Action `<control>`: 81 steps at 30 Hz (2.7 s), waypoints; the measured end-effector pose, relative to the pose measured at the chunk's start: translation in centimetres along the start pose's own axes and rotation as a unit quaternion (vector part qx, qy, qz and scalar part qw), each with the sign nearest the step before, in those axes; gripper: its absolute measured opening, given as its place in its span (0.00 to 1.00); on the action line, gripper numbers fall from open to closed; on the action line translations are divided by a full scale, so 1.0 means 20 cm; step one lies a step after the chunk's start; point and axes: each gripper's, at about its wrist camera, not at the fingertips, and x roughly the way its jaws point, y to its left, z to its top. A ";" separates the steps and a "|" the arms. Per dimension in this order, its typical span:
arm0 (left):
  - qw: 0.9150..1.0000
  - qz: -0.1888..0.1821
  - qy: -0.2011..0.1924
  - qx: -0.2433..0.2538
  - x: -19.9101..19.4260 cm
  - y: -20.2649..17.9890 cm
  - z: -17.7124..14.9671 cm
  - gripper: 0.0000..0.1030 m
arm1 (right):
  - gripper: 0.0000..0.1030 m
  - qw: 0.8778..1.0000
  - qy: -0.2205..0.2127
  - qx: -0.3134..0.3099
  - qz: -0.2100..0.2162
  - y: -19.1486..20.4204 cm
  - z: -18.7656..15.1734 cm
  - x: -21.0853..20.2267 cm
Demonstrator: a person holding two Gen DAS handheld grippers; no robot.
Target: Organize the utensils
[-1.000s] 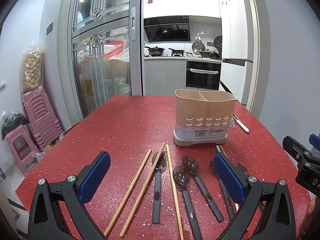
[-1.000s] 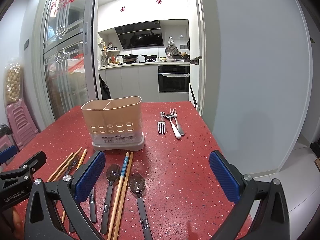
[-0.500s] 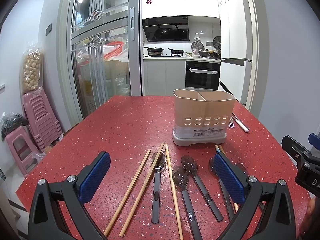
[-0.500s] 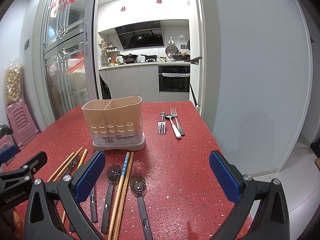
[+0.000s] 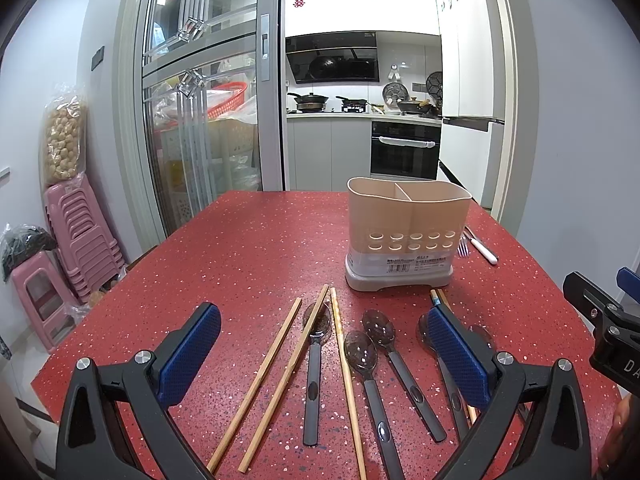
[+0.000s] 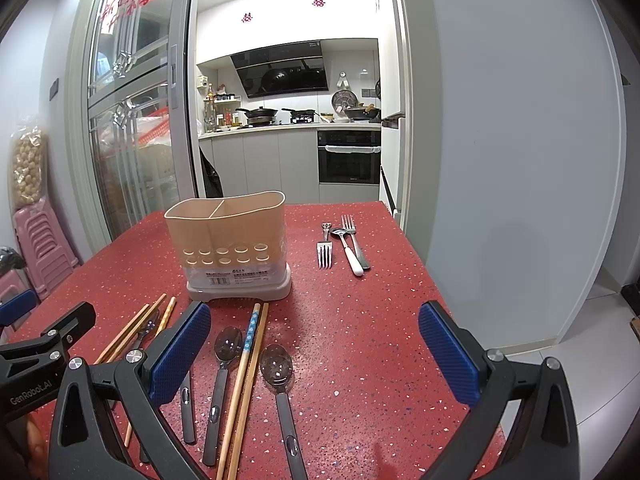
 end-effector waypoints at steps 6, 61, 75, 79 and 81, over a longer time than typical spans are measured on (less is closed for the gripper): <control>1.000 0.000 0.001 0.000 0.00 0.00 0.00 1.00 | 1.00 1.000 0.001 0.000 0.000 0.00 0.00 0.00; 0.989 0.005 0.150 -0.005 0.43 0.34 0.03 1.00 | 1.00 0.972 0.212 -0.001 0.097 -0.09 0.05 0.40; 0.962 -0.043 0.263 0.051 0.77 0.36 -0.03 1.00 | 0.84 0.924 0.373 -0.037 0.079 -0.06 -0.17 0.69; 0.957 -0.047 0.280 0.056 0.81 0.34 -0.03 1.00 | 0.74 0.916 0.390 -0.047 0.080 -0.03 -0.19 0.74; 0.955 -0.048 0.286 0.065 0.83 0.33 -0.03 1.00 | 0.74 0.915 0.390 -0.063 0.079 0.00 -0.19 0.77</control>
